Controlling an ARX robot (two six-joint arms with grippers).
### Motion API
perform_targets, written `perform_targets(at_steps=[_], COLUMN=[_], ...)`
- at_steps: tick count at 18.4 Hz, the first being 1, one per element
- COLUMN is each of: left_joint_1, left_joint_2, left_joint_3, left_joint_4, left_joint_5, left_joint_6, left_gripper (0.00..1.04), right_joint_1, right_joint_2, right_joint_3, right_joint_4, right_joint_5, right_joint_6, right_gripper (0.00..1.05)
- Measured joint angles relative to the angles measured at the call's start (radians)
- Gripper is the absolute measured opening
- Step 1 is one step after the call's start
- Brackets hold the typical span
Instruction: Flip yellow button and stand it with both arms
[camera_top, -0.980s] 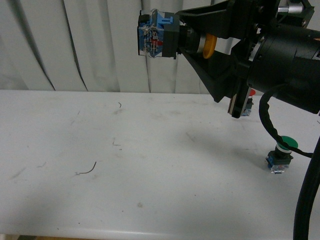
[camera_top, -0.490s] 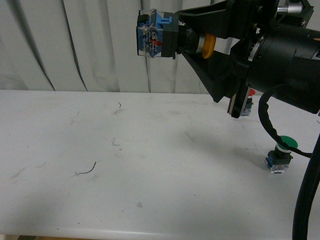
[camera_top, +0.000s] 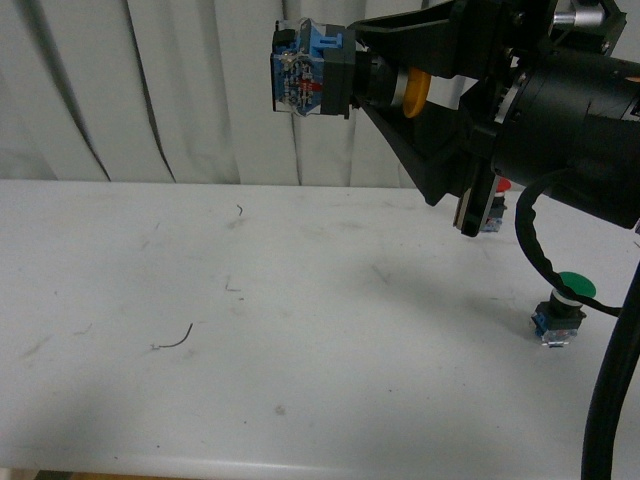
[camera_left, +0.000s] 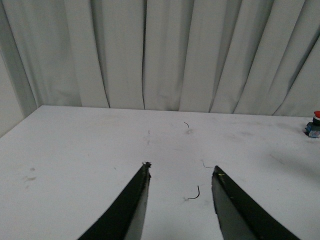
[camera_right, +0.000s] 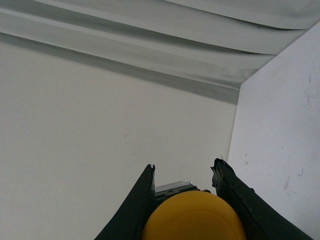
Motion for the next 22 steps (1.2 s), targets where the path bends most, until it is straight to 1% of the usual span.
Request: perform_targets(at_steps=[2, 3, 5, 7, 8, 9, 10, 12, 14, 16, 18, 20, 22], left_joint_1=[0.0, 0.0, 0.0, 0.0, 0.0, 0.0, 0.0, 0.0, 0.0, 0.0, 0.0, 0.0, 0.0], left_joint_2=[0.0, 0.0, 0.0, 0.0, 0.0, 0.0, 0.0, 0.0, 0.0, 0.0, 0.0, 0.0, 0.0], left_joint_3=[0.0, 0.0, 0.0, 0.0, 0.0, 0.0, 0.0, 0.0, 0.0, 0.0, 0.0, 0.0, 0.0], left_joint_4=[0.0, 0.0, 0.0, 0.0, 0.0, 0.0, 0.0, 0.0, 0.0, 0.0, 0.0, 0.0, 0.0], left_joint_5=[0.0, 0.0, 0.0, 0.0, 0.0, 0.0, 0.0, 0.0, 0.0, 0.0, 0.0, 0.0, 0.0], left_joint_6=[0.0, 0.0, 0.0, 0.001, 0.001, 0.001, 0.001, 0.001, 0.001, 0.001, 0.001, 0.001, 0.001], left_gripper=[0.64, 0.75, 0.98, 0.98, 0.98, 0.98, 0.98, 0.98, 0.98, 0.98, 0.98, 0.98, 0.98], right_joint_1=[0.009, 0.014, 0.021, 0.008, -0.016, -0.042, -0.083, -0.155, -0.223, -0.272, -0.303, -0.315, -0.315], right_joint_2=[0.0, 0.0, -0.016, -0.075, -0.111, -0.14, -0.153, -0.142, -0.116, -0.053, 0.039, 0.119, 0.14], right_joint_3=[0.0, 0.0, 0.0, 0.011, 0.04, 0.077, 0.119, 0.166, 0.249, 0.331, 0.404, 0.486, 0.516], right_joint_4=[0.0, -0.001, -0.005, -0.004, -0.04, -0.159, -0.328, -0.569, -0.714, -0.829, -0.911, -0.975, -0.999], right_joint_5=[-0.002, -0.005, -0.016, -0.003, 0.019, 0.067, 0.141, 0.239, 0.315, 0.386, 0.452, 0.51, 0.526], right_joint_6=[-0.018, -0.031, -0.13, -0.293, -0.419, -0.521, -0.68, -0.931, -1.093, -1.202, -1.266, -1.295, -1.302], right_gripper=[0.34, 0.34, 0.34, 0.34, 0.34, 0.34, 0.34, 0.34, 0.34, 0.34, 0.34, 0.34, 0.34])
